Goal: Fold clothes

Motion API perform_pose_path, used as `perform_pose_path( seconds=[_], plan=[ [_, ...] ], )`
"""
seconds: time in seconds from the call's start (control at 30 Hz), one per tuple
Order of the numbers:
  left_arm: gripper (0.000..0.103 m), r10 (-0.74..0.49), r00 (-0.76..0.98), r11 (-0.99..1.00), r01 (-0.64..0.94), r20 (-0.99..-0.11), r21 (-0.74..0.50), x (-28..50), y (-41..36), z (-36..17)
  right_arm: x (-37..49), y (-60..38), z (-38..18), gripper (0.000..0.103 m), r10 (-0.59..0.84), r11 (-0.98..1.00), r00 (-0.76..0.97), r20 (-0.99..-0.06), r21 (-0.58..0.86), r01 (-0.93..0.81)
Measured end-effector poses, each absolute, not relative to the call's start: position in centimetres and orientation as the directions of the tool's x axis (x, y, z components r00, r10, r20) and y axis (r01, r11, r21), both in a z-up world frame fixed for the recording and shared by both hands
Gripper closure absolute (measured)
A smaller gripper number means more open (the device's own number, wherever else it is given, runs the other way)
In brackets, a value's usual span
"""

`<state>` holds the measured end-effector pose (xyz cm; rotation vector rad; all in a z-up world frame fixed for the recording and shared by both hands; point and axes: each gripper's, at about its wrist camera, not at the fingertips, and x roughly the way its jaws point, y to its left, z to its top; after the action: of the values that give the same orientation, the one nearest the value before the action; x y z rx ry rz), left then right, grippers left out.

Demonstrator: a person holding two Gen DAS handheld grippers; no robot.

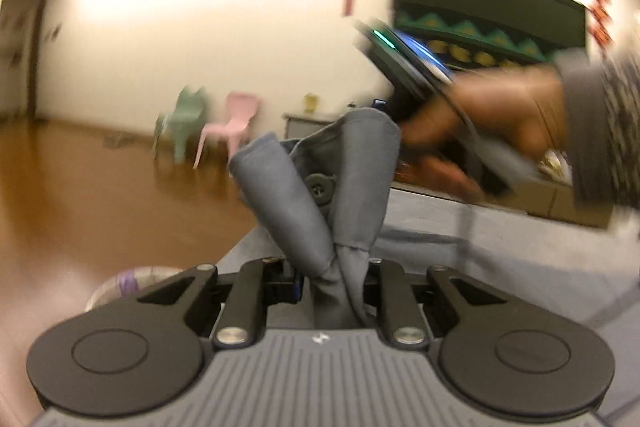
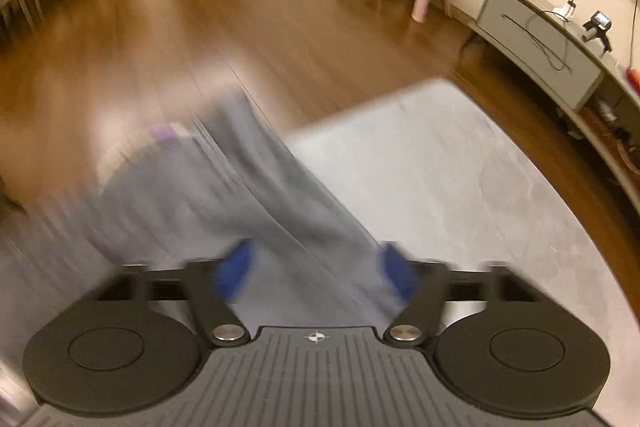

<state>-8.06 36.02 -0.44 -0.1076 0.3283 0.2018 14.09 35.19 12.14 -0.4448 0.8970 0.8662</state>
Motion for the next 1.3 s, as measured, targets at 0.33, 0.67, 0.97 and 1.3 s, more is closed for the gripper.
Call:
perform_pose_path(
  seconds=[0.33, 0.67, 0.97, 1.3],
  plan=[
    [0.088, 0.123, 0.943, 0.989, -0.093, -0.309, 0.112, -8.3, 32.2, -0.8, 13.2, 44.1, 1.1, 0.088, 0.291, 0.403, 0.15, -0.945, -0.021, -0.915],
    [0.088, -0.28, 0.894, 0.923, 0.35, -0.349, 0.157, -9.2, 25.5, -1.0, 14.6, 24.0, -3.9, 0.091, 0.525, 0.692, 0.347, -0.777, 0.153, -0.706],
    [0.077, -0.416, 0.756, 0.822, 0.55, -0.505, 0.146, -8.4, 21.2, -4.5, 17.6, 10.7, -18.5, 0.091, 0.56, 0.814, 0.374, -0.739, 0.408, -0.413],
    [0.065, -0.674, 0.703, 0.738, 0.648, -0.227, -0.187, -7.5, 30.5, -2.0, 18.7, 8.5, -20.6, 0.049, 0.458, 0.865, 0.482, -0.747, 0.249, -0.436]
  ],
)
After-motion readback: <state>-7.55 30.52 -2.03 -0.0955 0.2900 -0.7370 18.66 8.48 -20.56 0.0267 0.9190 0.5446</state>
